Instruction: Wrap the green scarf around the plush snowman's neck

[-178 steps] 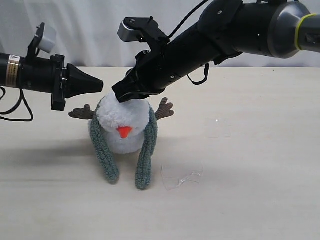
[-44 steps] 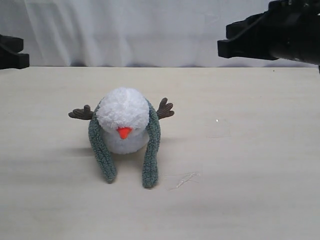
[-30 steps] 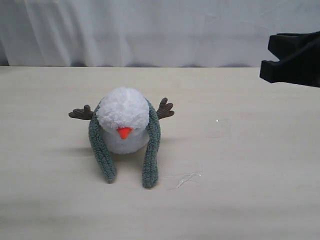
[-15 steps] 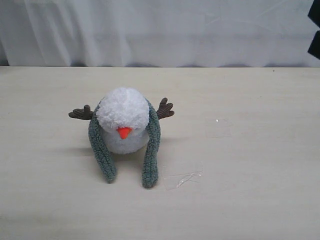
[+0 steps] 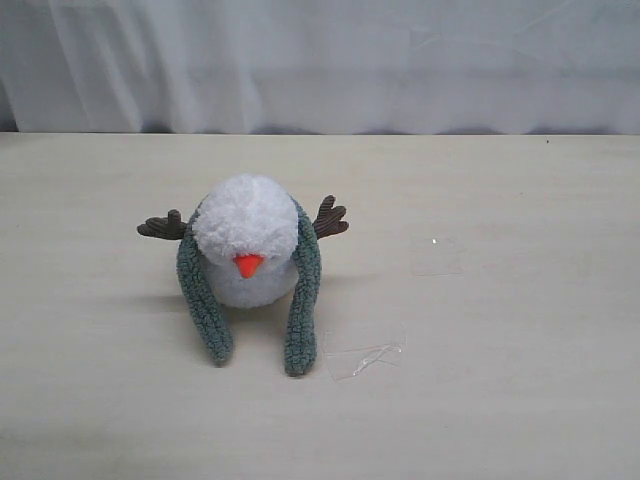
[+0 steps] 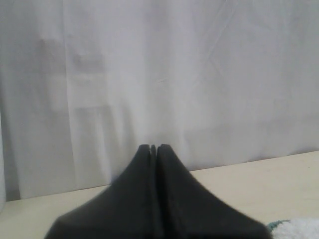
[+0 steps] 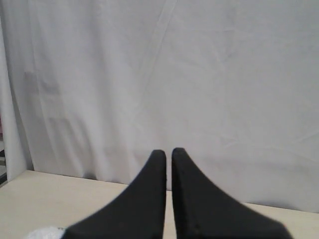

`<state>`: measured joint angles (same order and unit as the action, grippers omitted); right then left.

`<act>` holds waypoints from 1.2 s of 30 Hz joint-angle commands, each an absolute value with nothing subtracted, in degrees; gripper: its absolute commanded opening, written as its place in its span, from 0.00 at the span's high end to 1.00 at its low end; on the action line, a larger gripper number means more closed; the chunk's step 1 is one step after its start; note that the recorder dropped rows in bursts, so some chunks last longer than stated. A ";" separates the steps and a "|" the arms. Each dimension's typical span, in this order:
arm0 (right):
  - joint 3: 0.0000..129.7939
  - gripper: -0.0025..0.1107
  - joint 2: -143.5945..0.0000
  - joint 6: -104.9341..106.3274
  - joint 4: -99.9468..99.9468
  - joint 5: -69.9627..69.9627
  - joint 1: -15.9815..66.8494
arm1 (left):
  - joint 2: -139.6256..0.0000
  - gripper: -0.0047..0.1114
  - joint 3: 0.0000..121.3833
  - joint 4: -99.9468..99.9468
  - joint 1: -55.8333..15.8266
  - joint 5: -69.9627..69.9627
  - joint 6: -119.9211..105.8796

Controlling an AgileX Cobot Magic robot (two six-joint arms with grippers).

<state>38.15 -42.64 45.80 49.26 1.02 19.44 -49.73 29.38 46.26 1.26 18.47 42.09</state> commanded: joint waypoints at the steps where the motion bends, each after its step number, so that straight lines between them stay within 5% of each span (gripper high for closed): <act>1: 37.98 0.94 -42.39 45.45 49.24 1.45 19.50 | -49.58 0.96 29.03 45.70 1.35 18.95 41.98; 24: 37.98 0.94 -42.39 45.45 49.24 1.45 19.50 | -45.64 0.96 28.64 45.09 1.35 17.99 41.98; 36: 37.98 0.94 -42.39 45.45 49.24 1.45 19.50 | -31.83 0.96 28.11 10.05 1.24 11.11 15.89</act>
